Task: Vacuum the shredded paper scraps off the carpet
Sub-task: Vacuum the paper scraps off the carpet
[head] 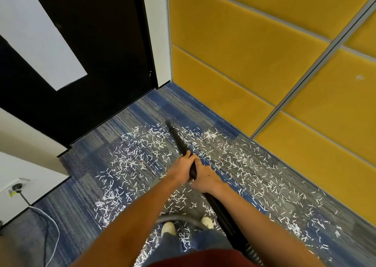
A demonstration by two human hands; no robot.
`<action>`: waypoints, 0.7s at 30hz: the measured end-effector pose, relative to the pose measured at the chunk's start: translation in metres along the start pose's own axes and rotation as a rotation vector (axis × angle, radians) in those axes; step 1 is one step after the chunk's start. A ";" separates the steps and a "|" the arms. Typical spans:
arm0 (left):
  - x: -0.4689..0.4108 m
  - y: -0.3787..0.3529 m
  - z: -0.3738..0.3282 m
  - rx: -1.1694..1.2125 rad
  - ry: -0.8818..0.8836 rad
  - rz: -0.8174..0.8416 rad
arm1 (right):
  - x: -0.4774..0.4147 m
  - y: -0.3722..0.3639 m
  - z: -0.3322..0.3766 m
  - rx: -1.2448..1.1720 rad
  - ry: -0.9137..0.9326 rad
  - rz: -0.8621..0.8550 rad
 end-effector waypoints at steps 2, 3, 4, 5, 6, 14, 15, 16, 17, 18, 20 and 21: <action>0.005 0.001 0.001 -0.007 0.014 -0.003 | -0.001 -0.002 0.000 0.003 0.024 0.007; 0.008 0.002 0.002 -0.015 0.022 -0.005 | -0.002 -0.003 0.002 0.000 0.032 0.014; 0.010 0.003 0.003 -0.023 0.031 -0.006 | -0.003 -0.005 0.003 -0.005 0.042 0.023; 0.013 0.004 0.005 -0.026 0.040 -0.011 | -0.003 -0.005 0.006 -0.007 0.053 0.034; 0.016 0.006 0.007 -0.022 0.052 -0.018 | -0.004 -0.006 0.009 -0.007 0.071 0.041; 0.042 0.014 0.022 -0.009 0.116 -0.067 | -0.001 -0.015 0.028 0.042 0.147 0.072; 0.044 0.014 0.023 0.000 0.122 -0.073 | -0.001 -0.017 0.030 0.042 0.147 0.079; 0.046 0.015 0.023 0.009 0.119 -0.084 | -0.001 -0.018 0.031 0.042 0.148 0.081; 0.047 0.014 0.024 0.014 0.111 -0.093 | 0.000 -0.019 0.032 0.046 0.145 0.082; 0.048 0.013 0.023 0.016 0.105 -0.105 | 0.000 -0.020 0.032 0.048 0.142 0.083; 0.047 0.012 0.022 0.020 0.119 -0.110 | -0.001 -0.020 0.031 0.044 0.132 0.074; 0.045 0.012 0.021 0.022 0.127 -0.107 | -0.002 -0.020 0.030 0.042 0.126 0.061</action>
Point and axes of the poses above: each hand's wrist, its own x-axis away from the middle knuckle, its own y-axis out of the back of the hand, z = x × y, the point moved 1 cm from there along -x, towards the middle knuckle, and after that the axes turned 14 degrees about -y, right-handed, at the moved point
